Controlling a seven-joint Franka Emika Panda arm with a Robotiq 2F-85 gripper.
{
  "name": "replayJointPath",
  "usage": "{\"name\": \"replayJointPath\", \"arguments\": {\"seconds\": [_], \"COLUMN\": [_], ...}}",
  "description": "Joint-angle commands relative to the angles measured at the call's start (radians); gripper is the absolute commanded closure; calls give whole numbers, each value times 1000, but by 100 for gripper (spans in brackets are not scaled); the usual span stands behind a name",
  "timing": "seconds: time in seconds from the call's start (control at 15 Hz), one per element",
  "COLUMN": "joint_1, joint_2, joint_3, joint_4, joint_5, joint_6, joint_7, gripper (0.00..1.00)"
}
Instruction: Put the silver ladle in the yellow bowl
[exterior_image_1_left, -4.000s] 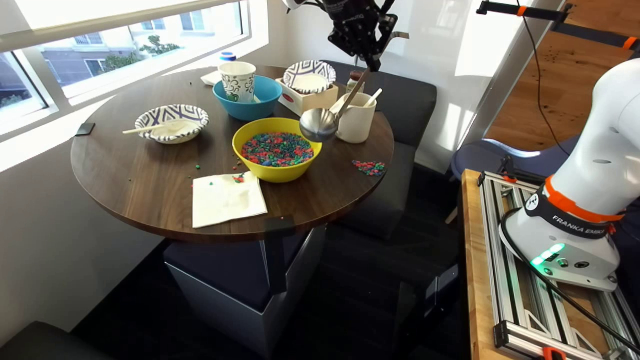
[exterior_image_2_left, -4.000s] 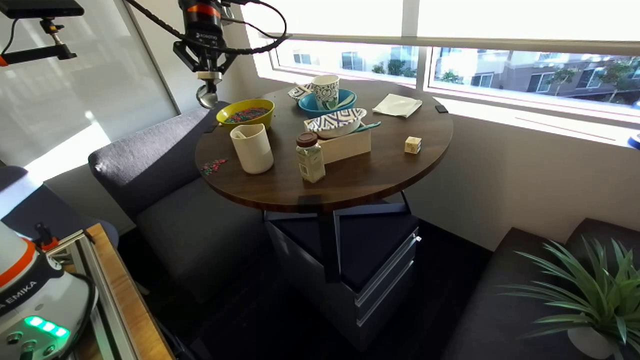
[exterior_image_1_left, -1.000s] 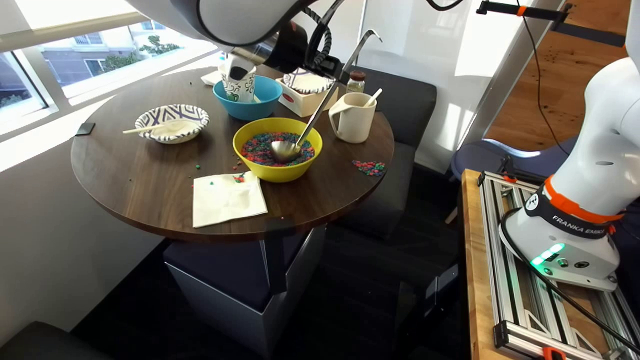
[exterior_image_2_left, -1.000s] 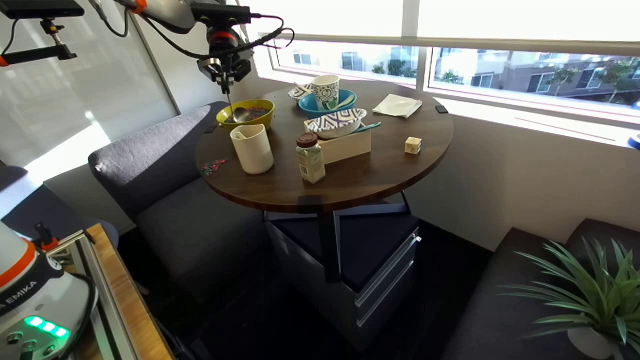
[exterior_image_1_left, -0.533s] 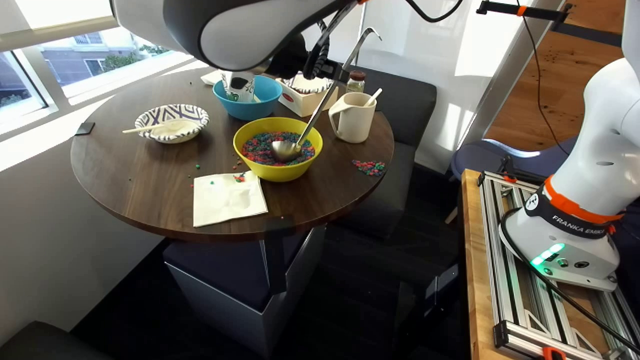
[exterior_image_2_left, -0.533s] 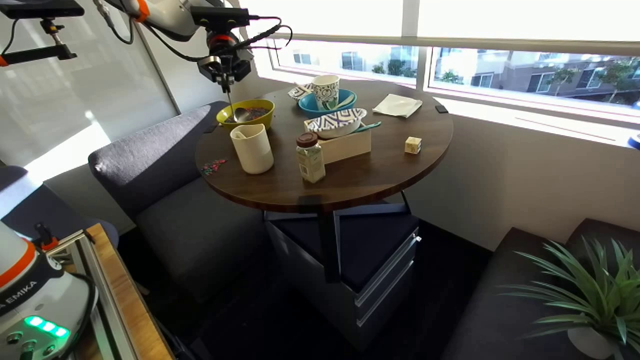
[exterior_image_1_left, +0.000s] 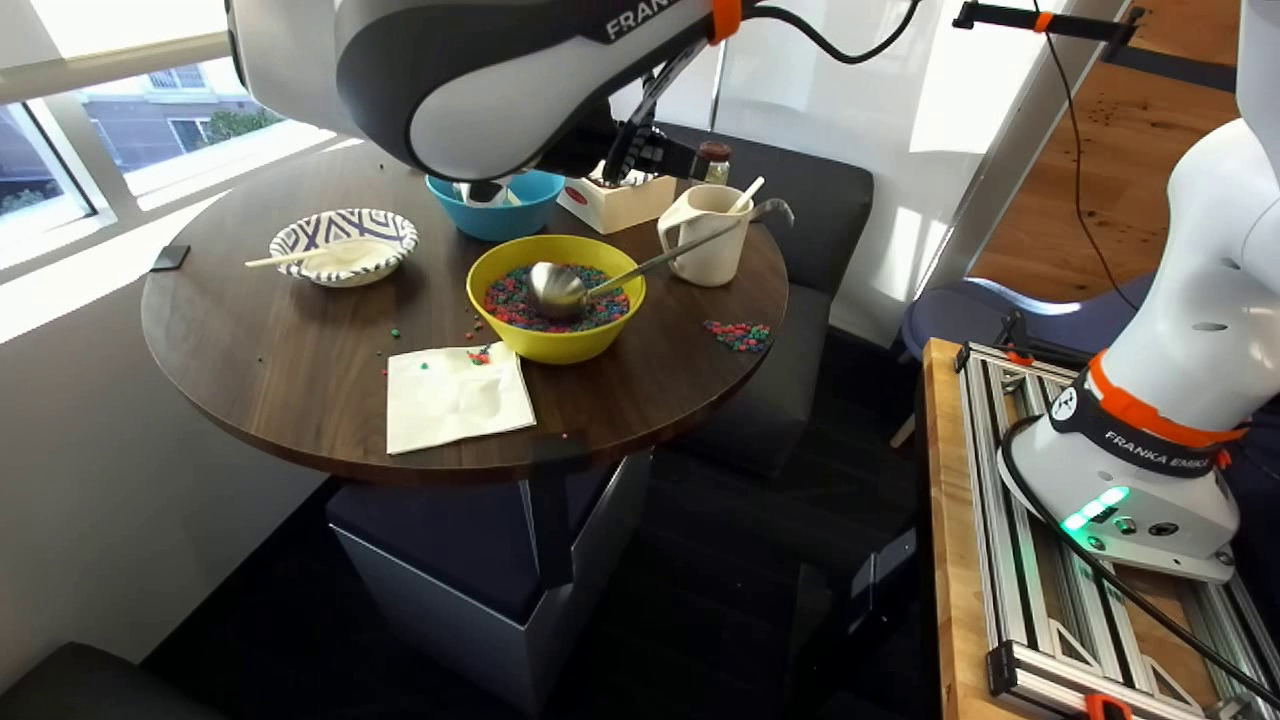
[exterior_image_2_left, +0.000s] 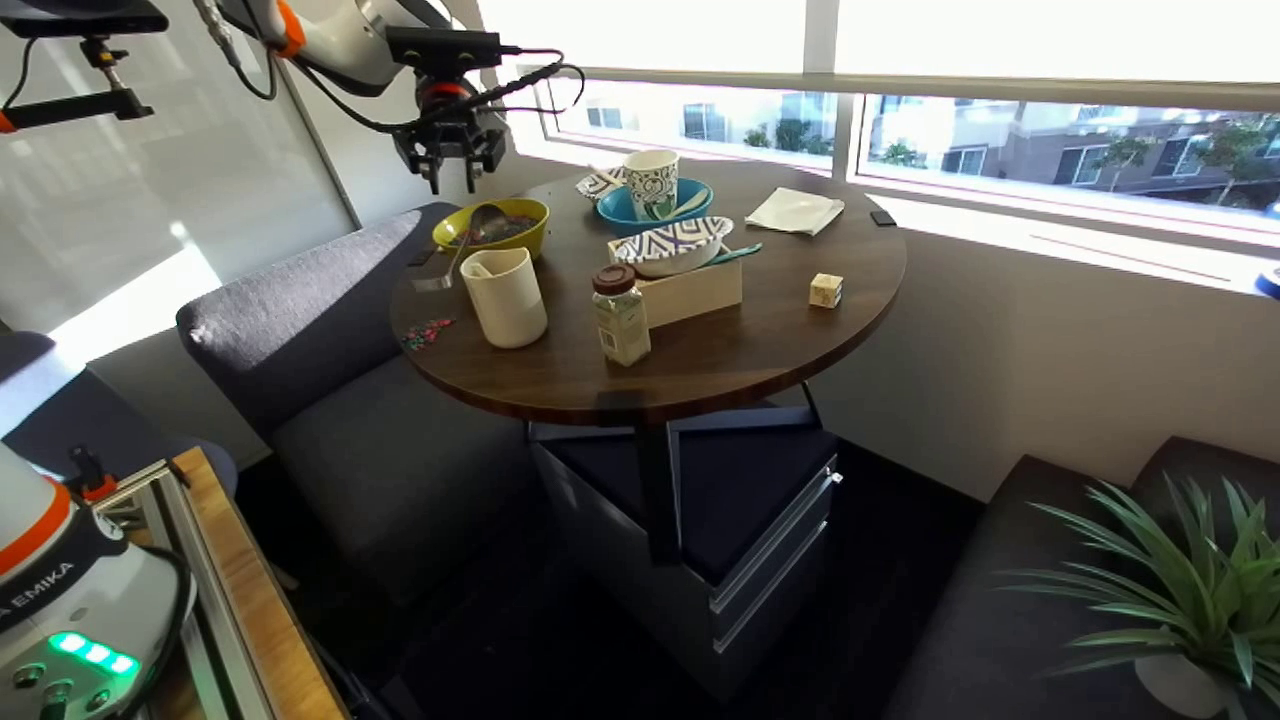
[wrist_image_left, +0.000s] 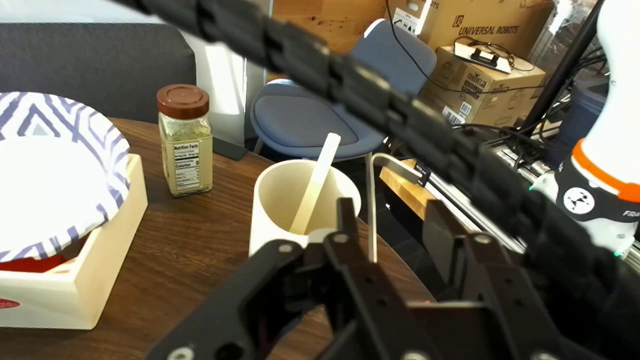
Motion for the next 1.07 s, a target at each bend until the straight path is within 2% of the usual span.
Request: {"name": "replayJointPath", "arguments": {"seconds": [0.0, 0.27, 0.6, 0.8, 0.87, 1.0], "joint_1": [-17, -23, -33, -65, -35, -36], "joint_2": [3, -9, -41, -137, -54, -74], "joint_3": [19, 22, 29, 69, 37, 38], "joint_4": [9, 5, -4, -62, 3, 4], "joint_5": [-9, -2, 5, 20, 2, 2], "joint_6": [-20, -11, 4, 85, 29, 34], "joint_7": [-21, -23, -32, -145, -88, -97], "gripper": [27, 0, 0, 0, 0, 0]}}
